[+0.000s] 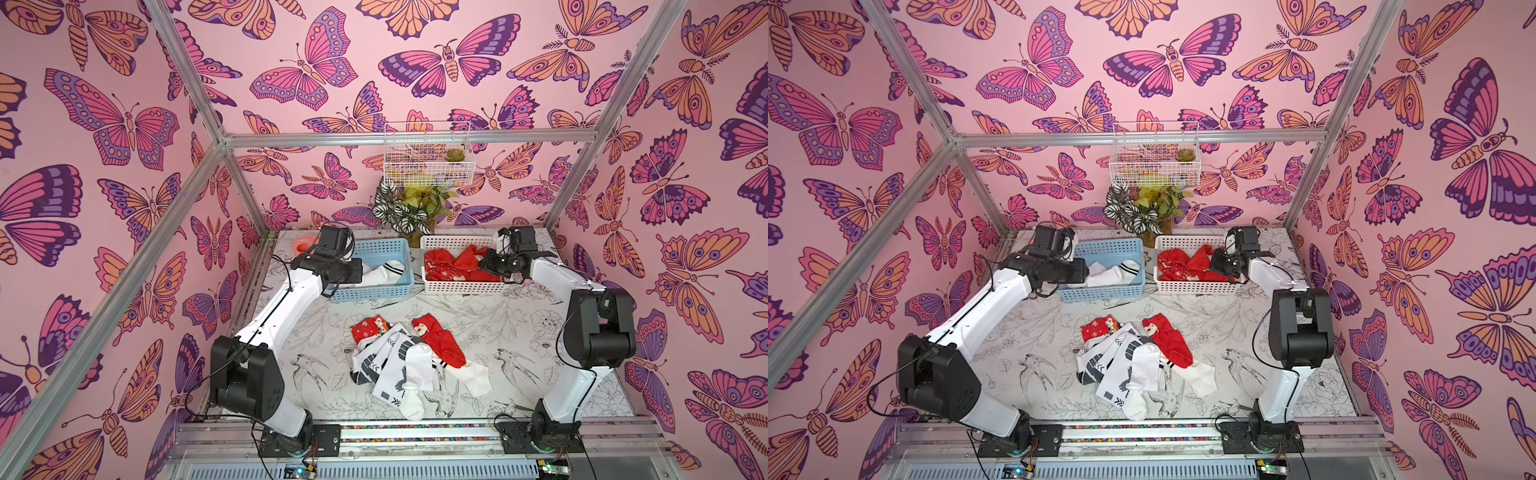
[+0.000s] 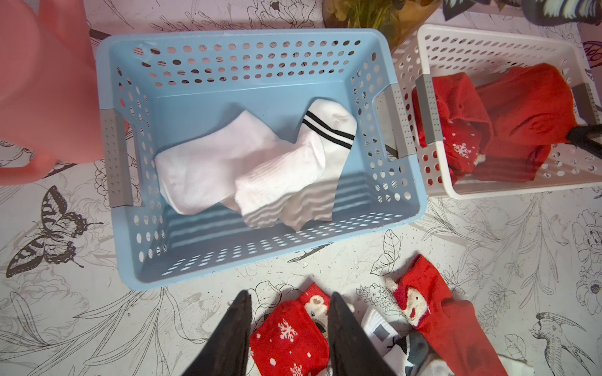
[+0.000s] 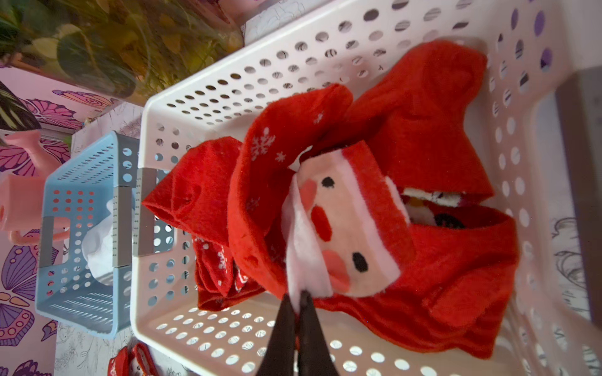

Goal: Sort the socks into the basket by color
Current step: Place the sock in the bin.

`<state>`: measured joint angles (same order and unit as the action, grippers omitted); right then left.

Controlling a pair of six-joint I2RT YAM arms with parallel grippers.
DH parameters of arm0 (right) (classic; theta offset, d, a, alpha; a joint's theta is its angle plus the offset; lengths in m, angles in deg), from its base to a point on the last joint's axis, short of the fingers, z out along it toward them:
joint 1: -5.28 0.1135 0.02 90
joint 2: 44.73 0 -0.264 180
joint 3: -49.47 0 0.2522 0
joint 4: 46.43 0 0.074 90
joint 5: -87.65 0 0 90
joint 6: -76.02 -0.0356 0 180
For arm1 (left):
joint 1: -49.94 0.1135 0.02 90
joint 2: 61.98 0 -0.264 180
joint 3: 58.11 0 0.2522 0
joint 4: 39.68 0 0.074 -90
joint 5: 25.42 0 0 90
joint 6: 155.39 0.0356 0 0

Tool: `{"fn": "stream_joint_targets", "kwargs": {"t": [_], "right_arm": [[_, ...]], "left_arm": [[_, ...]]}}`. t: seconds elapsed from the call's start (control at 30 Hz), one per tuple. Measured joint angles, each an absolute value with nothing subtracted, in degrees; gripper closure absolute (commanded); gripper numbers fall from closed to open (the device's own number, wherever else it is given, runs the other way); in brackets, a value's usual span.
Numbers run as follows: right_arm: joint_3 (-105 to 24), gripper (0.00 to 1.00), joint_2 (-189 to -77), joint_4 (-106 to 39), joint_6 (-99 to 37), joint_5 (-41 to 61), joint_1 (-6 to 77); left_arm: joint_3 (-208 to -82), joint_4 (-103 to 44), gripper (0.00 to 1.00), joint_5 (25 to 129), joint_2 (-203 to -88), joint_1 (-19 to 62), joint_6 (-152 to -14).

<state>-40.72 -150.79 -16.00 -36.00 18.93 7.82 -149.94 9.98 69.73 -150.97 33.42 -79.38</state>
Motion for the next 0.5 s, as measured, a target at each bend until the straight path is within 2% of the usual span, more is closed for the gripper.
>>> {"fn": "stream_joint_targets", "kwargs": {"t": [0.27,0.5], "right_arm": [[-39.76,0.95,-148.39,-11.83,-35.52,16.17,7.82],[-39.73,0.82,-147.47,-9.66,-35.11,14.36,7.82]], "left_arm": [[-149.94,9.98,0.58,69.77,-150.97,33.42,-79.38],[-149.94,9.98,0.58,69.77,-150.97,33.42,-79.38]]}}
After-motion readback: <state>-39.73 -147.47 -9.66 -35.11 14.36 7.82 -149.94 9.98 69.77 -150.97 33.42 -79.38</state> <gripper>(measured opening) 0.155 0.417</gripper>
